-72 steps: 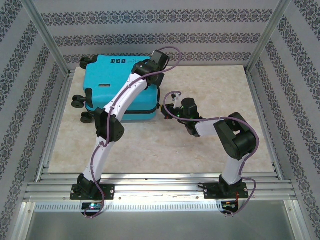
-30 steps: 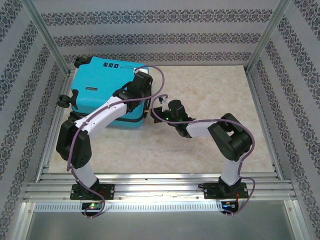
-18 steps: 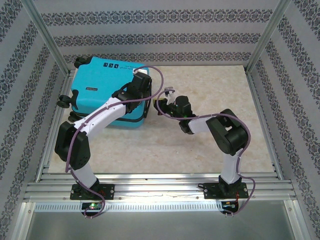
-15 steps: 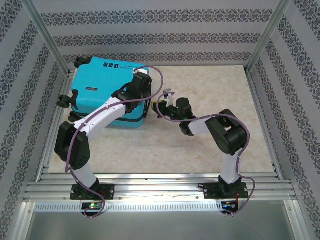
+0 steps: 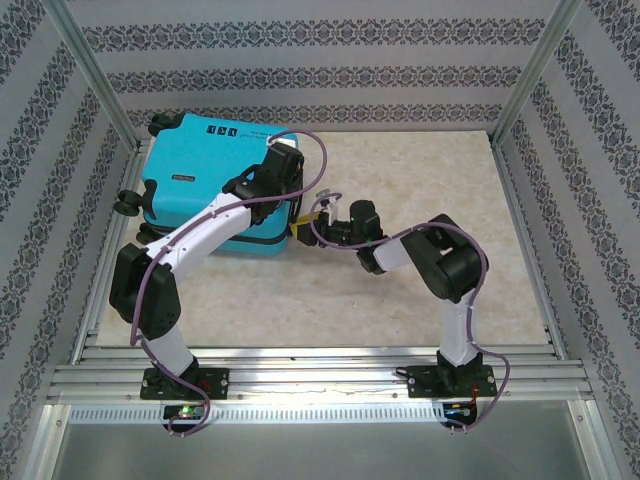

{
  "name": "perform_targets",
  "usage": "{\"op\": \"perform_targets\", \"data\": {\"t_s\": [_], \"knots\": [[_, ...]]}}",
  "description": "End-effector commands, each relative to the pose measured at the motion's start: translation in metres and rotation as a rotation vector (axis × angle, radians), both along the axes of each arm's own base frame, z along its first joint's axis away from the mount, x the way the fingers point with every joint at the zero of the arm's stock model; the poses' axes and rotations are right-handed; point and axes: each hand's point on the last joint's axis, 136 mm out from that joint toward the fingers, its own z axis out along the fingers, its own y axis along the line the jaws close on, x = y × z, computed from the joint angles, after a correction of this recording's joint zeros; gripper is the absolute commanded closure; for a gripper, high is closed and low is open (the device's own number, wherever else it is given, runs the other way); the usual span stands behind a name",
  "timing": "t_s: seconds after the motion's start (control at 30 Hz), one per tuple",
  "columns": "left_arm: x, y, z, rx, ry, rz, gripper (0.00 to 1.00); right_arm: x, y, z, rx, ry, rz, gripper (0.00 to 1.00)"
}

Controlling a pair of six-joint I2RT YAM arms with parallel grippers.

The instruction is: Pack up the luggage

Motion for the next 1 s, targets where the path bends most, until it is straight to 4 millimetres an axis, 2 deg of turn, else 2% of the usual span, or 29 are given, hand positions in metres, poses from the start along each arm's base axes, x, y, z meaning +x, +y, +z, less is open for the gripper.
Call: {"op": "perform_targets", "data": {"t_s": [0.0, 0.17, 0.23, 0.33, 0.4, 0.47, 0.53, 0.67, 0.73, 0.8, 0.83, 0.97], "knots": [[-0.076, -0.014, -0.097, 0.052, 0.438, -0.127, 0.48, 0.0, 0.013, 0.025, 0.101, -0.019, 0.12, 0.49], [-0.077, -0.019, -0.097, 0.026, 0.443, -0.14, 0.49, -0.001, 0.026, 0.022, 0.121, 0.002, 0.224, 0.41], [-0.076, -0.021, -0.097, 0.019, 0.439, -0.144, 0.48, -0.011, 0.033, 0.027, 0.154, 0.028, 0.32, 0.41], [-0.073, -0.023, -0.098, 0.016, 0.432, -0.147, 0.48, -0.052, 0.039, 0.047, 0.197, 0.017, 0.527, 0.47], [-0.072, -0.025, -0.1, 0.013, 0.435, -0.152, 0.48, -0.09, 0.04, 0.063, 0.184, 0.009, 0.67, 0.57], [-0.071, -0.027, -0.101, 0.01, 0.437, -0.155, 0.48, -0.11, 0.034, 0.079, 0.184, -0.006, 0.706, 0.61], [-0.07, -0.027, -0.1, 0.01, 0.433, -0.157, 0.48, -0.121, 0.026, 0.087, 0.183, -0.019, 0.698, 0.62], [-0.07, -0.026, -0.097, 0.012, 0.426, -0.16, 0.48, -0.104, 0.011, 0.077, 0.148, -0.005, 0.539, 0.7], [-0.069, -0.026, -0.096, 0.019, 0.425, -0.161, 0.48, -0.088, 0.007, 0.071, 0.148, 0.012, 0.471, 0.7], [-0.069, -0.025, -0.095, 0.026, 0.426, -0.159, 0.49, -0.071, 0.004, 0.062, 0.135, 0.016, 0.385, 0.58], [-0.069, -0.024, -0.095, 0.03, 0.425, -0.157, 0.48, -0.064, 0.004, 0.056, 0.121, 0.015, 0.35, 0.56], [-0.07, -0.023, -0.094, 0.028, 0.425, -0.157, 0.48, -0.041, 0.004, 0.026, 0.031, -0.003, 0.223, 0.54]]}}
